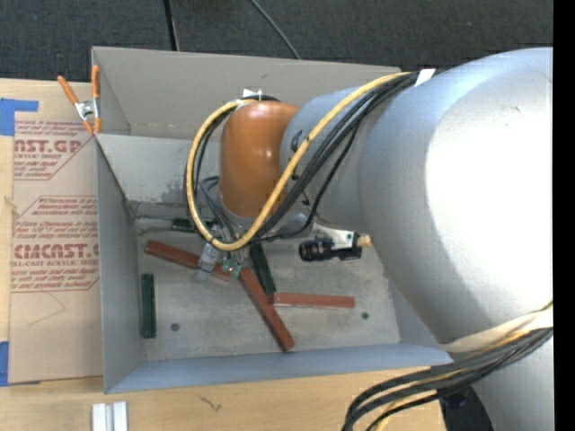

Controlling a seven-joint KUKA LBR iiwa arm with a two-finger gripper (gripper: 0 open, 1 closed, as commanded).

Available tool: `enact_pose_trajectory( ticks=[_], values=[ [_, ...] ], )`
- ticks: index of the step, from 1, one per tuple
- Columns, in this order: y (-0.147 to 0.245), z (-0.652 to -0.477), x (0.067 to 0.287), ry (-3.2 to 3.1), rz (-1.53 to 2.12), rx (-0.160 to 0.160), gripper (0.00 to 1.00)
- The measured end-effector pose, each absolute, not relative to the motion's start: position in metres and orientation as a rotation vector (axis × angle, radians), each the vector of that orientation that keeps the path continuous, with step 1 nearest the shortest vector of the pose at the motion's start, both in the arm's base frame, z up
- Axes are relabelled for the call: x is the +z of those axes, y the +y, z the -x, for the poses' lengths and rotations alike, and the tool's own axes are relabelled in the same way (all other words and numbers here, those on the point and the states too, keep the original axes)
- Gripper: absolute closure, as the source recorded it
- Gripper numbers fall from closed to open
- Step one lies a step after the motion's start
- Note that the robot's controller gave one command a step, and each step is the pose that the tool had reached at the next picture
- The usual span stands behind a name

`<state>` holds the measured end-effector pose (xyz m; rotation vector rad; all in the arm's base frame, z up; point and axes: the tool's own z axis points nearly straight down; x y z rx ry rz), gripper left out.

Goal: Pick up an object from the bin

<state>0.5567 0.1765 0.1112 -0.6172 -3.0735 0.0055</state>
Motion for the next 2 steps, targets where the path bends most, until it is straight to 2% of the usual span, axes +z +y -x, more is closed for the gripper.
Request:
enact_pose_trajectory(
  ticks=[1,2],
  values=[
    [0.192,-0.553,0.174,-3.08,0.604,0.001,1.0],
    [0.194,-0.552,0.194,-3.086,0.601,-0.006,1.0]
  ],
)
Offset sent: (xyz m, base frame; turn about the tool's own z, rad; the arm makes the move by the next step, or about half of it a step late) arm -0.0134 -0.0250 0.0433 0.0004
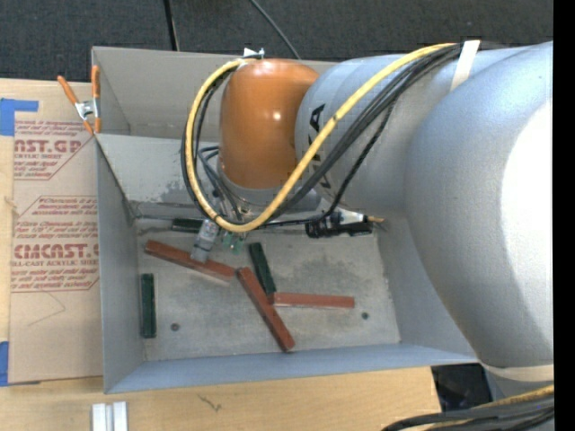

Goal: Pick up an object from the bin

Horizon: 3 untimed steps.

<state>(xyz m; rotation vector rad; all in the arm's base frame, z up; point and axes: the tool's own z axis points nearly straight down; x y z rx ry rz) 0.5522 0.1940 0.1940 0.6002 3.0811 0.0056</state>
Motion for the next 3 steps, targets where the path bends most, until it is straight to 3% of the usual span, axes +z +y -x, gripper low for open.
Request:
enact_pose_trajectory(
  ticks=[1,2,3],
  values=[
    [0.178,-0.556,0.203,3.115,-0.377,0.001,1.0],
    [0.186,-0.537,0.075,3.101,-0.537,-0.003,0.0],
    [0.186,-0.539,0.079,3.096,-0.535,0.001,0.0]
  ],
)
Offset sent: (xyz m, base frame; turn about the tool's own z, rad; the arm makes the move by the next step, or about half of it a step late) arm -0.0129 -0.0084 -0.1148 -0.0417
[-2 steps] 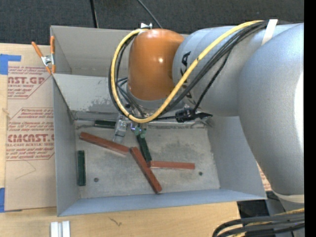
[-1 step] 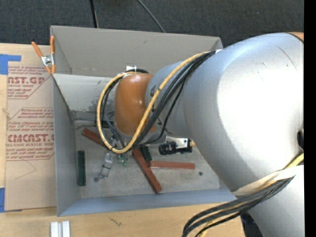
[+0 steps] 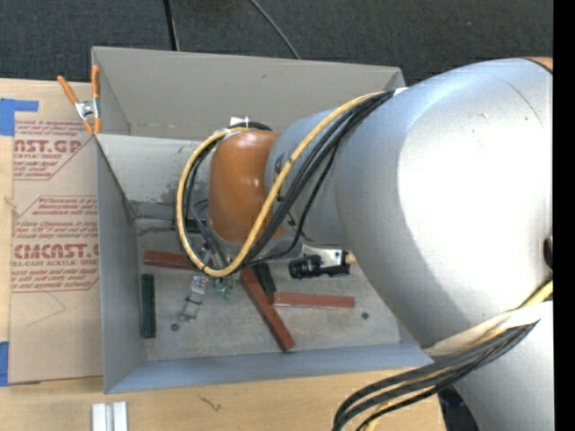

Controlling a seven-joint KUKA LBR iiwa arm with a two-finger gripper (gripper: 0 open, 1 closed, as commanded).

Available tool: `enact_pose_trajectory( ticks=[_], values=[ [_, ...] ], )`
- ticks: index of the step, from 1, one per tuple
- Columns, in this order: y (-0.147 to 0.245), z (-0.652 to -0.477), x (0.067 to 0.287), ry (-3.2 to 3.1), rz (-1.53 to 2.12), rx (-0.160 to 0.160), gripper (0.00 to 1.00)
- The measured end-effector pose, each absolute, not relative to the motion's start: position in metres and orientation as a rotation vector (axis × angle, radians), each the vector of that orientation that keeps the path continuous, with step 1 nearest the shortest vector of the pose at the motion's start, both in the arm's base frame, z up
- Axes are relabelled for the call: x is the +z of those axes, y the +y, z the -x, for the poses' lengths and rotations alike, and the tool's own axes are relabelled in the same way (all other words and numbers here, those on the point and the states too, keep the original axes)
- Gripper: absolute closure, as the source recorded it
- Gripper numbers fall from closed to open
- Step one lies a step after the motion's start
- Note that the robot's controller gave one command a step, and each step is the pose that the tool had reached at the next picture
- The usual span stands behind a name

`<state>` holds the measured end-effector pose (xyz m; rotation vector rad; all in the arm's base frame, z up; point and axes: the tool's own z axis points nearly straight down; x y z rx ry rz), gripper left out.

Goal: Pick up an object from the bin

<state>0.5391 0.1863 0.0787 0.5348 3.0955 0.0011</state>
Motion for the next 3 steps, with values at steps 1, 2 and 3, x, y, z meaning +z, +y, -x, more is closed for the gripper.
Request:
enact_pose_trajectory(
  ticks=[1,2,3],
  values=[
    [0.212,-0.585,0.07,3.093,-0.539,0.002,1.0],
    [0.212,-0.585,0.07,3.093,-0.539,0.002,1.0],
    [0.215,-0.548,0.209,3.11,-0.433,0.002,1.0]
  ],
)
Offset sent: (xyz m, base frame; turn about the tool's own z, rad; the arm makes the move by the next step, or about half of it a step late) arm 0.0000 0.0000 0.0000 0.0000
